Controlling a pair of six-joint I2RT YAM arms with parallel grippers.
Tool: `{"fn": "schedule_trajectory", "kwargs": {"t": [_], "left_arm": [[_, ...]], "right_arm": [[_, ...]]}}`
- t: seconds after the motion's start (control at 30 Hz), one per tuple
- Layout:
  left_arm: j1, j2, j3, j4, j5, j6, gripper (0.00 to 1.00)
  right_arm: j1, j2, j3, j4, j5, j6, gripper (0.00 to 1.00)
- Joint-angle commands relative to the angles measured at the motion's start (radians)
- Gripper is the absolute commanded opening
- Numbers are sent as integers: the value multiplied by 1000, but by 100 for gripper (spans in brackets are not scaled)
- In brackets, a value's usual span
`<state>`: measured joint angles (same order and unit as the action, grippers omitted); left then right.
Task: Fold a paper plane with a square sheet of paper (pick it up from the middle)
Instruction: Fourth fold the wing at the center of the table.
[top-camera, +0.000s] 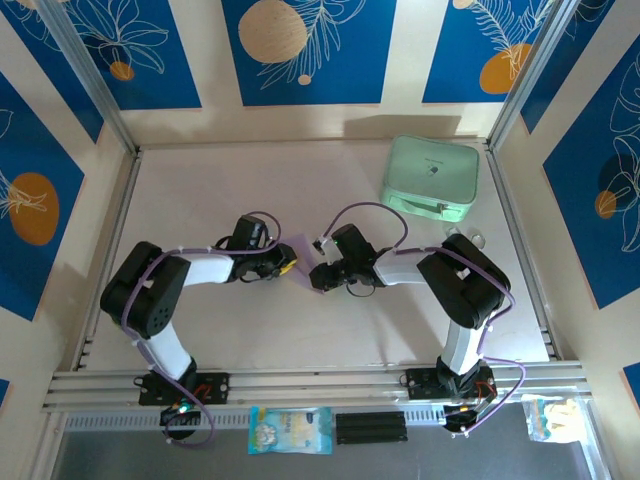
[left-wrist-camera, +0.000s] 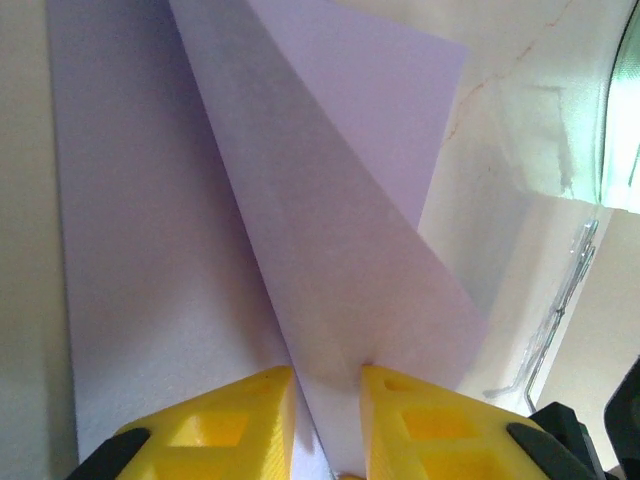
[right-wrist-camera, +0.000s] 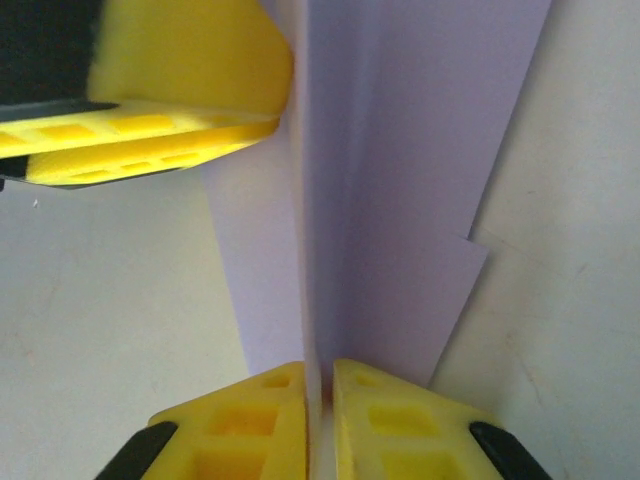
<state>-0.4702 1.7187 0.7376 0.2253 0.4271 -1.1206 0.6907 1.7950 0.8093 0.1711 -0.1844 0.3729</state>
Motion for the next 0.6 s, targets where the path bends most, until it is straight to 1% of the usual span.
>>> {"fn": "schedule_trajectory", "kwargs": {"t": [0.0, 0.2, 0.3, 0.43, 0.57], "left_arm": [[-11, 22, -4, -5, 18, 5, 27], [-12, 24, -3, -41, 1, 13, 29], [-12, 22, -1, -46, 1, 13, 31], [-13, 27, 0, -54, -1, 19, 33], [-13, 32, -1, -63, -2, 19, 35]], "right_arm": [[5, -15, 1, -50, -18, -13, 17], [26, -34, 33, -109, 41, 31, 22], [38, -40, 57, -161, 102, 60, 25], [49, -39, 78, -208, 163, 84, 26], [62, -31, 95, -230, 184, 90, 26]]}}
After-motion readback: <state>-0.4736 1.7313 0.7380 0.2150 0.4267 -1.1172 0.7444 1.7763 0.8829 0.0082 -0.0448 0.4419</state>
